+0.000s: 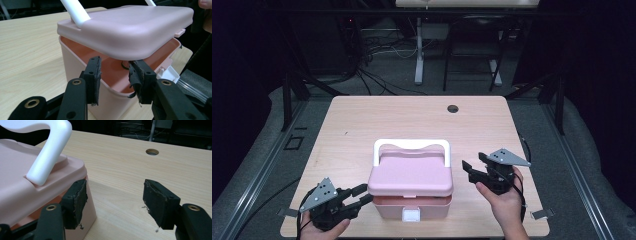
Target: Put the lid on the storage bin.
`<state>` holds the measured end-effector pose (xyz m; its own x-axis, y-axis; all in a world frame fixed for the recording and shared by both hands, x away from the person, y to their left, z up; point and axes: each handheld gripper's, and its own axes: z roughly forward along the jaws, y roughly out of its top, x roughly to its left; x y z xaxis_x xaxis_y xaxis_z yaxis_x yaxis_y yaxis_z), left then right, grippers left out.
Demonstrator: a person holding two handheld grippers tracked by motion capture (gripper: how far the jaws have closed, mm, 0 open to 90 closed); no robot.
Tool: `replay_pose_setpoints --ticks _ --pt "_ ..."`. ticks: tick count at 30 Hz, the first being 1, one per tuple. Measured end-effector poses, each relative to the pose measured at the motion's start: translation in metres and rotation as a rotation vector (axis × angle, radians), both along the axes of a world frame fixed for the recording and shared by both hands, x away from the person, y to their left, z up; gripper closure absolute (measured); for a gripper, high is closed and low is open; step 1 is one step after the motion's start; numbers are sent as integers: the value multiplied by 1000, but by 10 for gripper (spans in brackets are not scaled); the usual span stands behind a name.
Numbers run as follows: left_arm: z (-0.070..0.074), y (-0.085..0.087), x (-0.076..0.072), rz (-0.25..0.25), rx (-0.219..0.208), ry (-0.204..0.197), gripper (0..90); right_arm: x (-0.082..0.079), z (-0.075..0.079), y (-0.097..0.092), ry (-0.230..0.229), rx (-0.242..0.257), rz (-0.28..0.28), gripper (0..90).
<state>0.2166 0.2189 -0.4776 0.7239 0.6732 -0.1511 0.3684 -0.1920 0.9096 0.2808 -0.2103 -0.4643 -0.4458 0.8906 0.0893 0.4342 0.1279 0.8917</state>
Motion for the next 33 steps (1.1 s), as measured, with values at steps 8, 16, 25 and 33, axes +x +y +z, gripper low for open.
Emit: replay_pose_setpoints --ticks 8,16,25,33 --pt "-7 0 -1 -5 8 16 613 0 -2 1 6 -6 2 356" --pt "-10 0 -3 -5 12 23 614 0 -3 2 7 -5 1 358" --pt "-14 1 -4 -12 16 33 614 0 -4 1 2 -1 -3 360" --pt "-15 2 -5 -11 18 37 614 0 -5 1 3 -2 -6 361"
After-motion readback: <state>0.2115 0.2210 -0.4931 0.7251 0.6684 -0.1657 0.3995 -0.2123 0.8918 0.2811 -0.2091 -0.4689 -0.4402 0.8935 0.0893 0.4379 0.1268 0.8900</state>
